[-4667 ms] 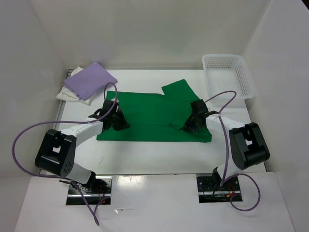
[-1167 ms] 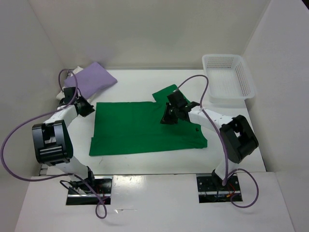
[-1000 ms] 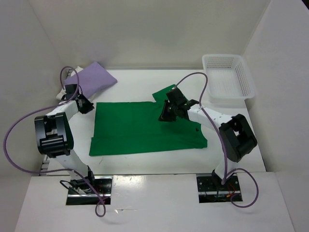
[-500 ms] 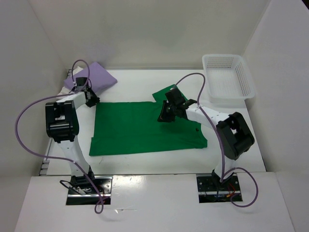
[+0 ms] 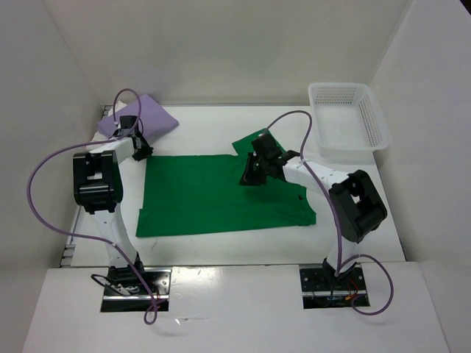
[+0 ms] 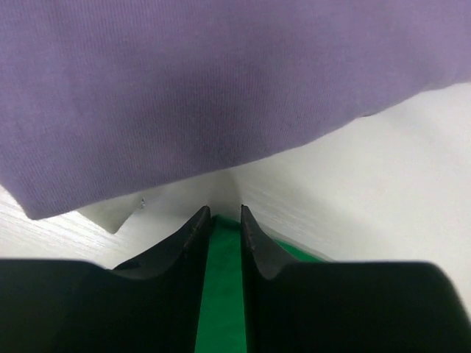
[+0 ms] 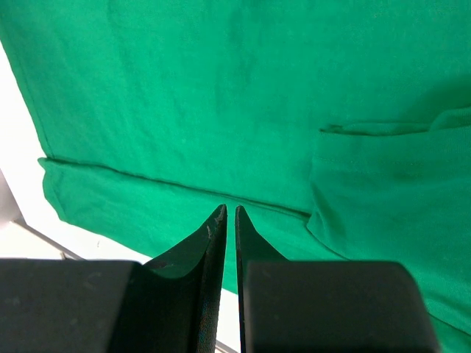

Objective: Fold and stack the t-shirts
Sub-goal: Grap the side of the flattened tshirt furthest away from the robot with both arms

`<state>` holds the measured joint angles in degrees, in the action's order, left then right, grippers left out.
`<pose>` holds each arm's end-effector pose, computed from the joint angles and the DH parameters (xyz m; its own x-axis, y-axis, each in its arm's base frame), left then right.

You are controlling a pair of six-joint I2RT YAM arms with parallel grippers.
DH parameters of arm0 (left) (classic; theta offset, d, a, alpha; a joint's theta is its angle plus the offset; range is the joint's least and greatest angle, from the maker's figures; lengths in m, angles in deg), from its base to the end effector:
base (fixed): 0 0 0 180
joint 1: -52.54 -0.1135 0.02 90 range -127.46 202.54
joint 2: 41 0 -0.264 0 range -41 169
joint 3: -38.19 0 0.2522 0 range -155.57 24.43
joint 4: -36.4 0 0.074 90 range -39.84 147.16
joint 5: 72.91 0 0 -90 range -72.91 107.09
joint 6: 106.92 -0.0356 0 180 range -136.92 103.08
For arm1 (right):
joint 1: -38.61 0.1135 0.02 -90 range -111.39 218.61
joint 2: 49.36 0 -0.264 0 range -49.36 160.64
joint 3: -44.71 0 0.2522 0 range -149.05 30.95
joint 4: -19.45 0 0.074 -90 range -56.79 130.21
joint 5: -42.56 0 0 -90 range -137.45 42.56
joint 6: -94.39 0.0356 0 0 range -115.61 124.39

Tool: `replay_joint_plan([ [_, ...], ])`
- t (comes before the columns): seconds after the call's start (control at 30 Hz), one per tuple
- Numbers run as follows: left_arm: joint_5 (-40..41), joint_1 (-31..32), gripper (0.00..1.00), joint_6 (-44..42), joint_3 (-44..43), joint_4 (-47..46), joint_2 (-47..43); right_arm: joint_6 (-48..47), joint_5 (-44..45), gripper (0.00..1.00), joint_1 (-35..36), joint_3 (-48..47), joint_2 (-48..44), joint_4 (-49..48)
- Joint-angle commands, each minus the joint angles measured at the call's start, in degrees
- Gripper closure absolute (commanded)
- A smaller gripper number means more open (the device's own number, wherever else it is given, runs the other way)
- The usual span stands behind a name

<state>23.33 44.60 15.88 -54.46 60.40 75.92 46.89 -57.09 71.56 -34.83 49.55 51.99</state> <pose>0.4375 0.0649 0.1636 -0.5081 -0.6146 -0.6034 -0.5761 0.7633 -0.2924 0.3040 0.2041 0.2048 -0.9078 0.2053 -0.3657 -0.0131 0.8577 0.5140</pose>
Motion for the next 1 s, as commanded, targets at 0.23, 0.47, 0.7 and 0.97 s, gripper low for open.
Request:
replay_joint_plan([
  [0.23, 1.76, 0.21, 0.87, -2.21, -0.38, 0.22, 0.59, -2.07, 1.48, 0.82, -3.94, -10.94, 4.09, -1.47],
  [0.47, 0.62, 0.21, 0.95, -1.07, 0.14, 0.22, -1.26, -4.88, 12.61, 0.82, -10.71, -23.33, 15.84, -1.47],
  [0.7, -0.44, 0.74, 1.00, 0.68, 1.29, -0.31, -2.93, -9.80, 22.74, 0.76, -15.01, -41.60, 29.92, 3.27],
  [0.97, -0.97, 0.74, 1.00, 0.69, 1.29, -0.31, -4.07, -15.68, 27.92, 0.58, -16.07, -66.73, 45.30, 14.42],
])
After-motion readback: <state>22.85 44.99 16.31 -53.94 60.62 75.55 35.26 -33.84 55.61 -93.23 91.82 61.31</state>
